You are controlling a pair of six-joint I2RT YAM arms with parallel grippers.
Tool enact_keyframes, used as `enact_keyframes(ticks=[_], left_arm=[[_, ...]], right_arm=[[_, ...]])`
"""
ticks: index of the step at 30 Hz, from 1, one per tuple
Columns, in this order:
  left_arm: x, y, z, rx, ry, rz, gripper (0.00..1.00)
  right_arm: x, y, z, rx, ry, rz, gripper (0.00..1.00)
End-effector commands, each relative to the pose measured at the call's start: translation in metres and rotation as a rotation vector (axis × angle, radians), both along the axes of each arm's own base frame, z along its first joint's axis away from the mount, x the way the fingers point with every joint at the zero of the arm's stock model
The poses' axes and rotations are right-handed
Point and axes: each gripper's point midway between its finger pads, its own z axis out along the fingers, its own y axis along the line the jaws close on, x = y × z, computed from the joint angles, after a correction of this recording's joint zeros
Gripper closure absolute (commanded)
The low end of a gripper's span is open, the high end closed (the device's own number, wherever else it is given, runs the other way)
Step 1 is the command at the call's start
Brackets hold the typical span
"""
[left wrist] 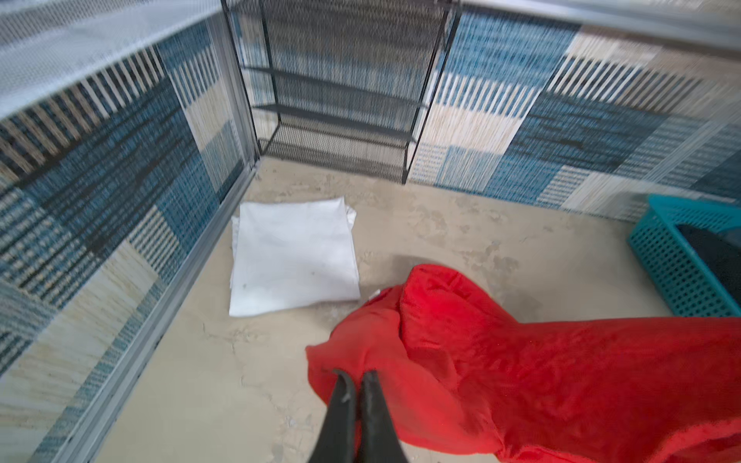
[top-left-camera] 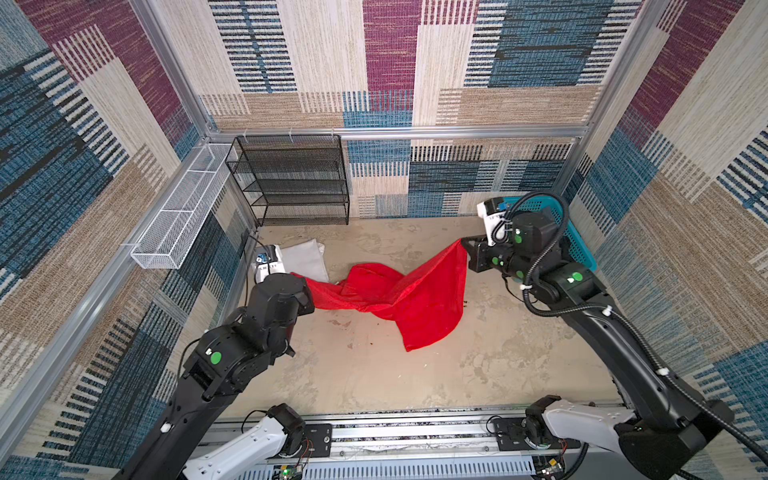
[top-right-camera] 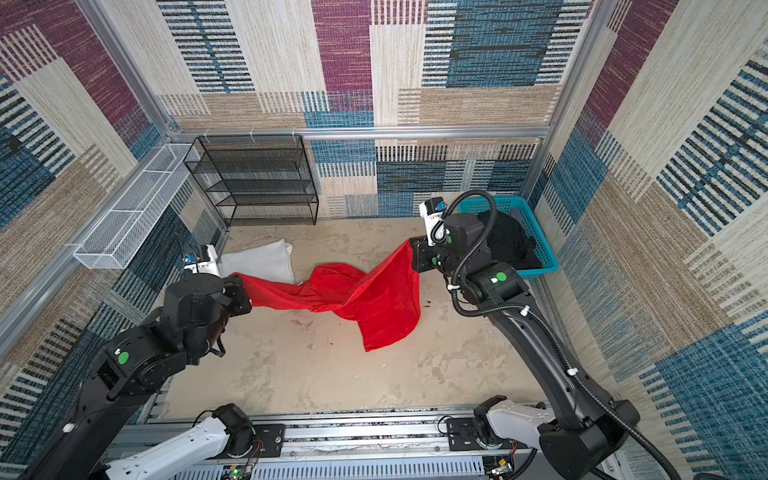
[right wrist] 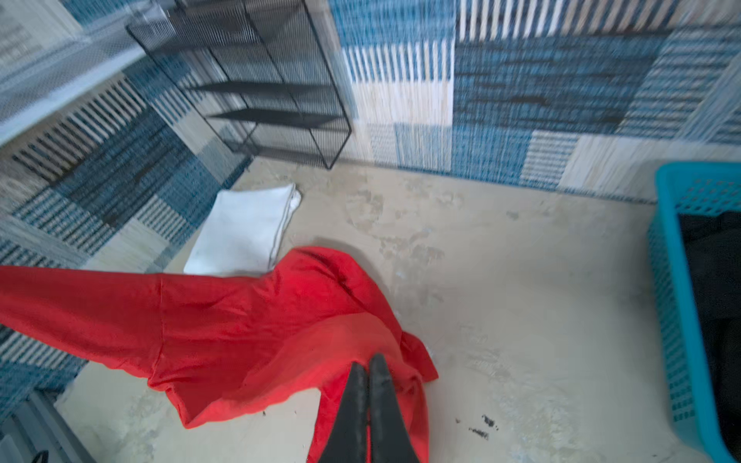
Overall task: Fold and stack the t-shirts
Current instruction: 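Lift the red t-shirt high with both grippers and stretch it apart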
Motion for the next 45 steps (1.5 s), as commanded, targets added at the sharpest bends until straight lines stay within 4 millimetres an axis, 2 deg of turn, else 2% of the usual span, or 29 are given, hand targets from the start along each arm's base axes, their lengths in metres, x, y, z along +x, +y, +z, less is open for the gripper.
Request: enact_keyframes(ticks=[1,4,8,12,18,21,25,29,32,37,42,45], left_arm=[[0.002,0.01,0.058,0.099,-0.128,0.004,1.0],[-0.004,0.015,0.107,0.105,-0.213,0.004,1.0],[-0.021,0.027,0.165,0.084,-0.33,0.001,1.0],[-0.044,0.041,0.21,0.043,-0.437,-0.014,1.0],[-0.082,0.058,0.267,-0.028,-0.606,-0.058,1.0],[-0.098,0.064,0.292,-0.059,-0.687,-0.078,1.0],[-0.108,0.069,0.315,-0.061,-0.757,-0.072,1.0],[-0.1,0.067,0.319,-0.031,-0.768,-0.045,1.0],[-0.094,0.064,0.319,-0.008,-0.757,-0.036,1.0],[-0.1,0.062,0.332,-0.021,-0.793,-0.068,1.0],[-0.122,0.059,0.343,-0.072,-0.865,-0.162,1.0],[-0.138,0.052,0.349,-0.1,-0.917,-0.261,1.0]], right_arm=[[-0.008,-0.024,0.024,-0.025,-0.008,-0.102,1.0],[-0.022,-0.034,0.071,0.016,-0.087,-0.124,1.0],[-0.051,-0.046,0.132,0.085,-0.201,-0.112,1.0],[-0.09,-0.056,0.184,0.155,-0.332,-0.071,1.0],[-0.14,-0.073,0.245,0.244,-0.482,-0.034,1.0],[-0.154,-0.077,0.262,0.27,-0.521,-0.022,1.0],[-0.157,-0.09,0.272,0.287,-0.559,-0.079,1.0],[-0.14,-0.094,0.259,0.247,-0.532,-0.144,1.0],[-0.141,-0.09,0.266,0.253,-0.546,-0.124,1.0],[-0.163,-0.09,0.299,0.288,-0.63,-0.068,1.0],[-0.184,-0.082,0.302,0.34,-0.654,0.03,1.0],[-0.206,-0.081,0.305,0.363,-0.695,0.091,1.0]])
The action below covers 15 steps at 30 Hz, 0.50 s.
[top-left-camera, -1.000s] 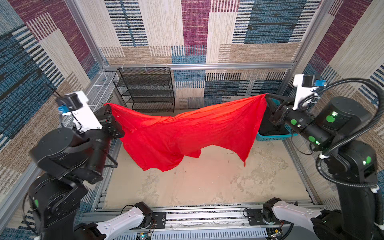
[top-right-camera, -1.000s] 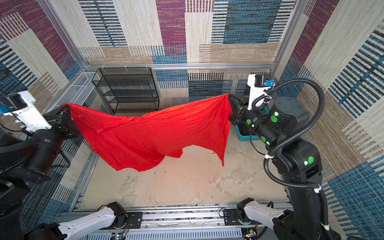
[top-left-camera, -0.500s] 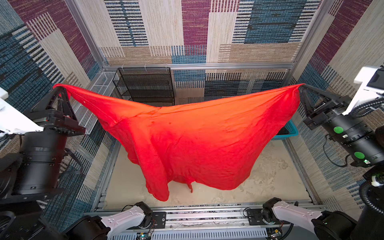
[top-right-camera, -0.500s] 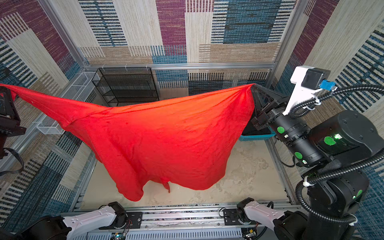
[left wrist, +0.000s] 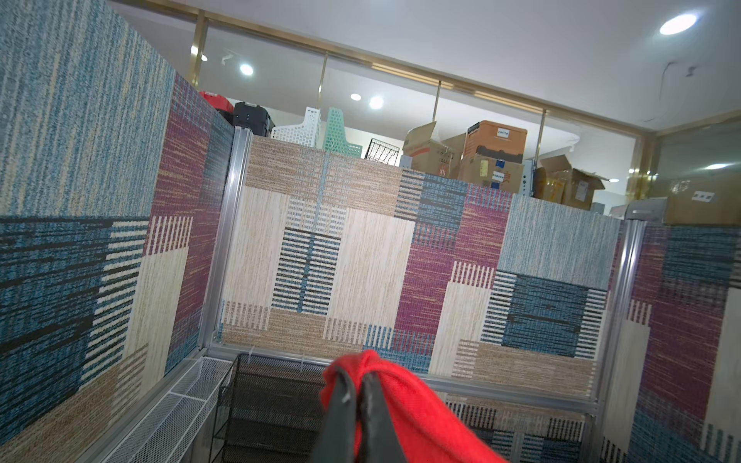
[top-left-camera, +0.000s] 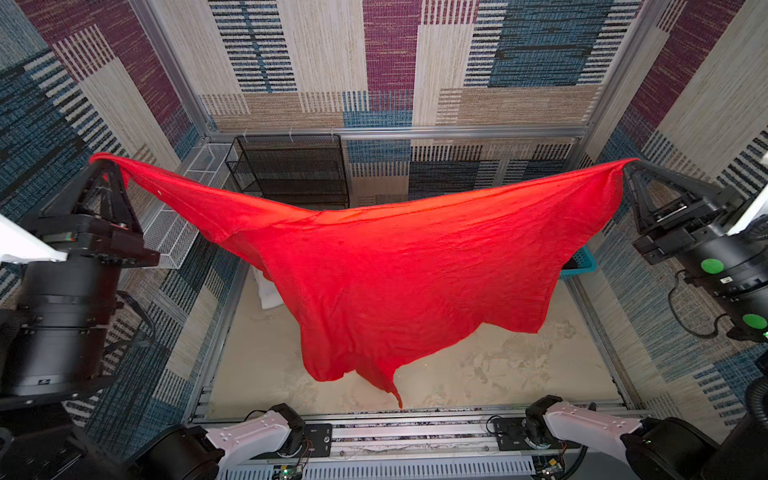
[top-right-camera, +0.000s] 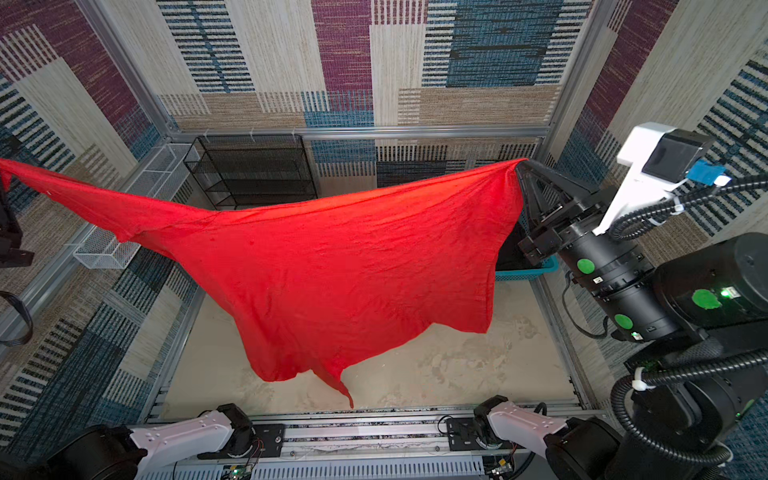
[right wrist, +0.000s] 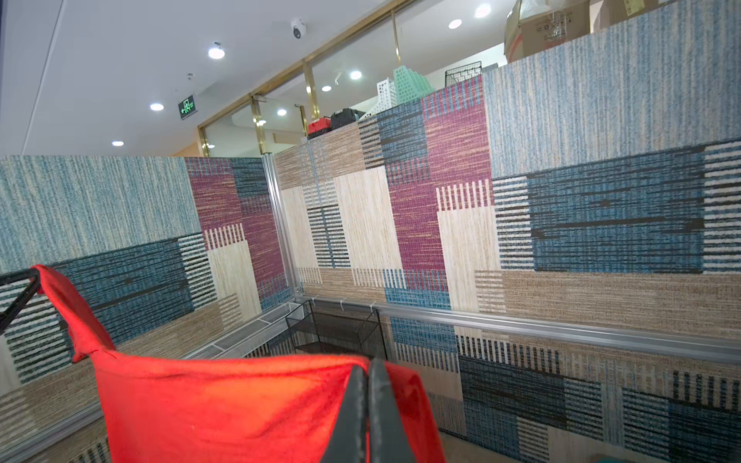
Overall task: Fold and stack the t-shirts
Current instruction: 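Lift the red t-shirt high with both grippers and stretch it apart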
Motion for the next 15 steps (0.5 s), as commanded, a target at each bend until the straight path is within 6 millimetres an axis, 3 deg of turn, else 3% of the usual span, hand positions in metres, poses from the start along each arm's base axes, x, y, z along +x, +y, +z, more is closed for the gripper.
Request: enact_keyframes(ticks=[1,6,11,15], left_arm=[[-0.023,-0.012,0.016,0.005,-0.106,-0.133,1.0],[-0.054,-0.009,0.025,-0.03,-0.191,-0.246,1.0],[-0.094,0.009,0.039,-0.088,-0.318,-0.303,1.0],[-0.106,0.027,0.044,-0.113,-0.364,-0.241,1.0]], right_arm=[[-0.03,0.001,0.016,0.035,-0.098,0.082,1.0],[-0.066,-0.015,0.027,0.065,-0.179,0.087,1.0],[-0.093,-0.036,0.038,0.107,-0.251,0.045,1.0],[-0.088,-0.052,0.04,0.141,-0.241,-0.05,1.0]])
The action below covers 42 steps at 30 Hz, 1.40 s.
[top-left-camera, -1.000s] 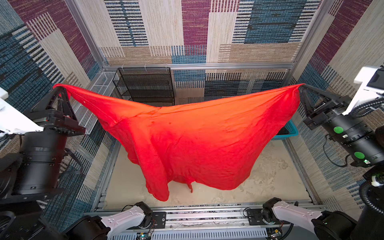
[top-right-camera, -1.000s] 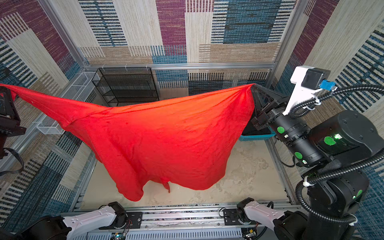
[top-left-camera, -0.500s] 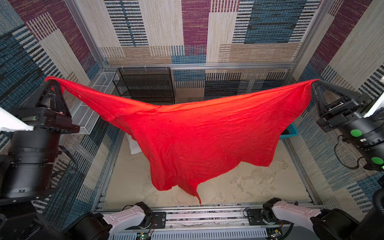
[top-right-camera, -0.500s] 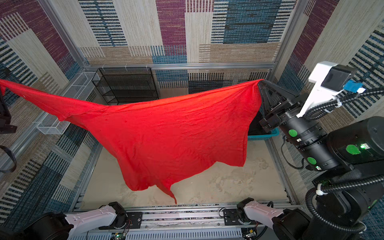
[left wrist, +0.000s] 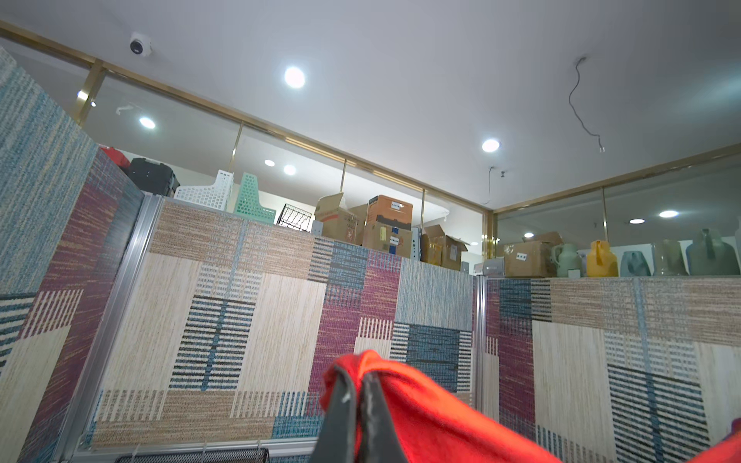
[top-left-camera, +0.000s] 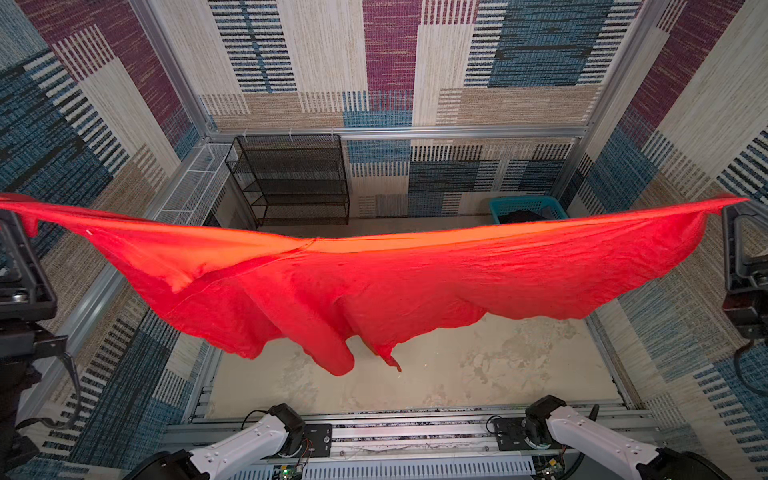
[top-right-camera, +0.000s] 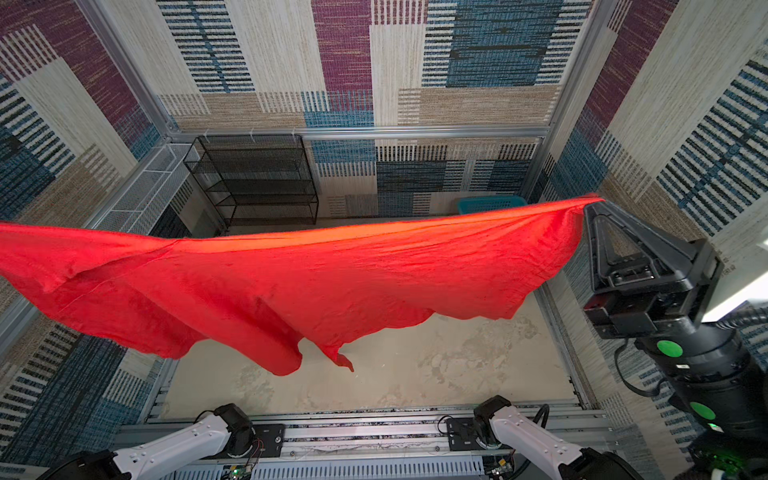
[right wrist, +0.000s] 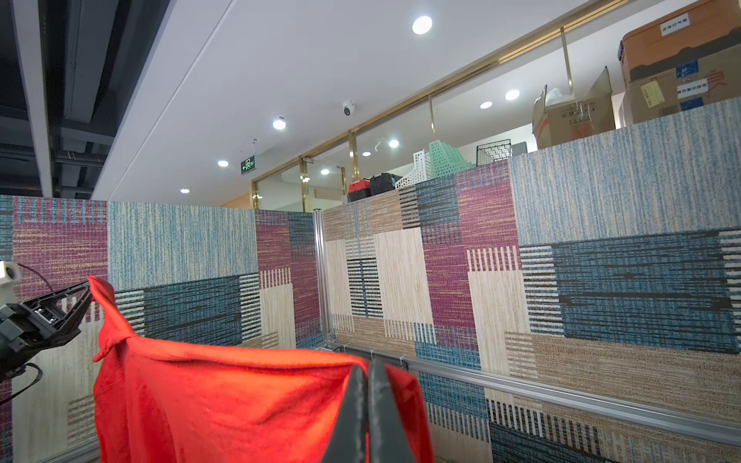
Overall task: Fold and stack the t-shirts
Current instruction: 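Lift the red t-shirt high with both grippers and stretch it apart, then lay the red t-shirt down flat on the table with both grippers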
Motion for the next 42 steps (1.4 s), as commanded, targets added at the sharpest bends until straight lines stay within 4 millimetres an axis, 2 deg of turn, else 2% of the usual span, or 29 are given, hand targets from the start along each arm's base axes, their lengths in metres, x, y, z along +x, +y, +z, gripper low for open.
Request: enact_keyframes(ticks=[1,3,6,10,13,16,20,24,28,30,34,37,42], left_arm=[[-0.015,0.02,0.017,-0.086,-0.079,0.04,1.0],[-0.006,0.023,0.015,-0.08,-0.06,0.1,1.0],[0.023,0.015,0.007,-0.041,0.004,0.189,1.0],[0.082,-0.006,-0.022,0.043,0.146,0.327,1.0],[0.129,-0.028,-0.055,0.122,0.241,0.421,1.0],[0.172,-0.052,-0.101,0.2,0.337,0.477,1.0],[0.228,-0.085,-0.188,0.287,0.466,0.52,1.0],[0.283,-0.109,-0.286,0.356,0.606,0.559,1.0],[0.315,-0.12,-0.365,0.332,0.664,0.578,1.0],[0.329,-0.124,-0.399,0.336,0.695,0.591,1.0],[0.362,-0.128,-0.452,0.353,0.776,0.619,1.0],[0.396,-0.125,-0.49,0.34,0.858,0.638,1.0],[0.471,-0.129,-0.544,0.39,0.966,0.666,1.0]], right_arm=[[0.006,-0.02,0.009,0.061,-0.011,-0.112,1.0],[0.023,-0.017,0.004,0.047,0.029,-0.136,1.0],[0.054,-0.006,-0.01,0.013,0.095,-0.16,1.0],[0.099,0.009,-0.042,-0.035,0.18,-0.204,1.0],[0.141,0.017,-0.086,-0.076,0.278,-0.267,1.0],[0.178,0.03,-0.145,-0.118,0.373,-0.291,1.0],[0.222,0.042,-0.246,-0.17,0.521,-0.329,1.0],[0.262,0.047,-0.349,-0.235,0.638,-0.397,1.0],[0.292,0.041,-0.426,-0.223,0.732,-0.416,1.0],[0.306,0.041,-0.455,-0.229,0.768,-0.414,1.0],[0.338,0.042,-0.5,-0.273,0.852,-0.417,1.0],[0.366,0.039,-0.525,-0.277,0.916,-0.433,1.0],[0.425,0.023,-0.564,-0.259,1.027,-0.475,1.0]])
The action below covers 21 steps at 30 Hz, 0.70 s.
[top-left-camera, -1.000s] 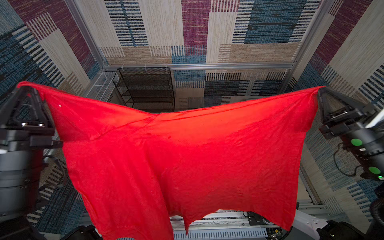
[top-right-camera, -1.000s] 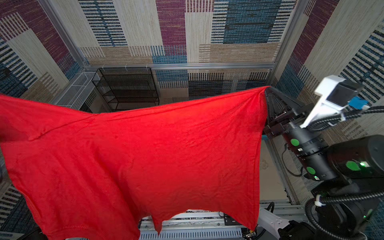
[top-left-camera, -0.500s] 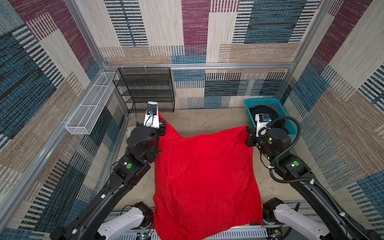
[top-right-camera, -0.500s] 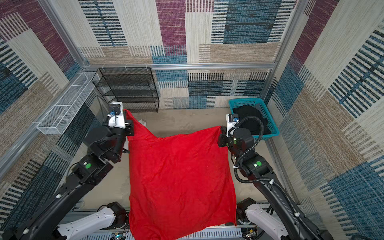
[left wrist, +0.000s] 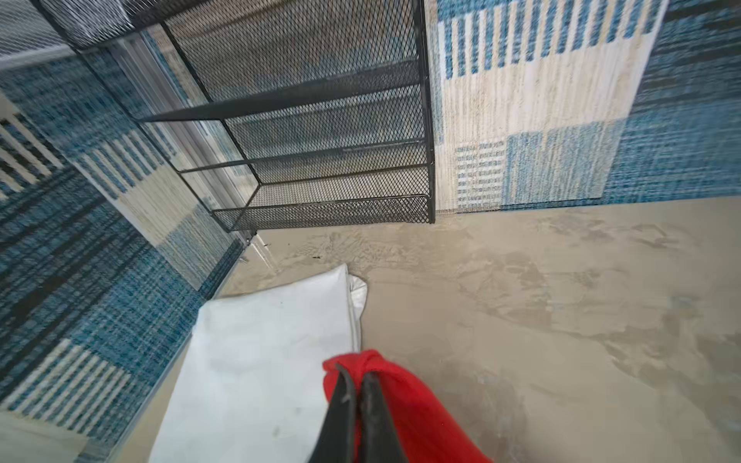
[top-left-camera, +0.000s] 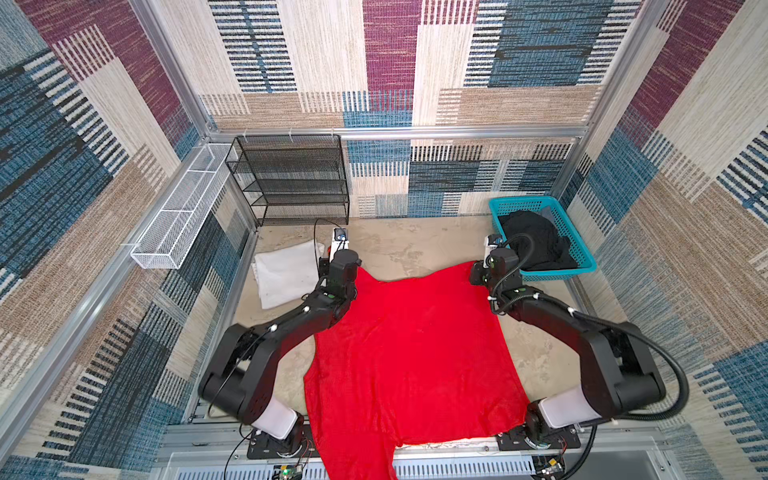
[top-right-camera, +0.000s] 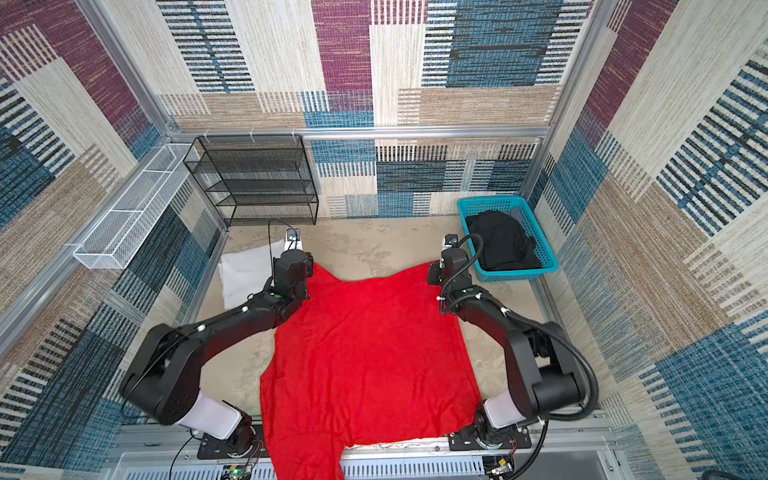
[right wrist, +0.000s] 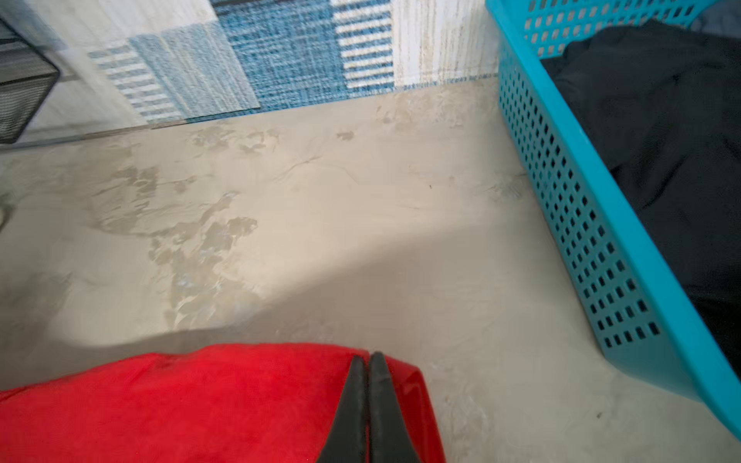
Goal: Fold and stack the t-shirts
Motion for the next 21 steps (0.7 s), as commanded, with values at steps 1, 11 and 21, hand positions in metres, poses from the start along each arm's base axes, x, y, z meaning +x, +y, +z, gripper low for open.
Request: enact_keyframes(ticks=[1,11,21], left_arm=[[0.049,-0.006,-0.013,-0.042,-0.009,0.021,1.0],[0.139,-0.038,-0.05,0.053,0.147,-0.069,0.59],[0.073,-0.034,-0.039,-0.07,0.287,-0.141,0.19]], right_arm=[[0.047,-0.001,-0.003,0.041,-0.026,-0.015,1.0],[0.129,-0.017,-0.03,-0.007,0.059,-0.097,0.72],[0.067,0.022,0.012,-0.037,0.028,0.035,0.15]])
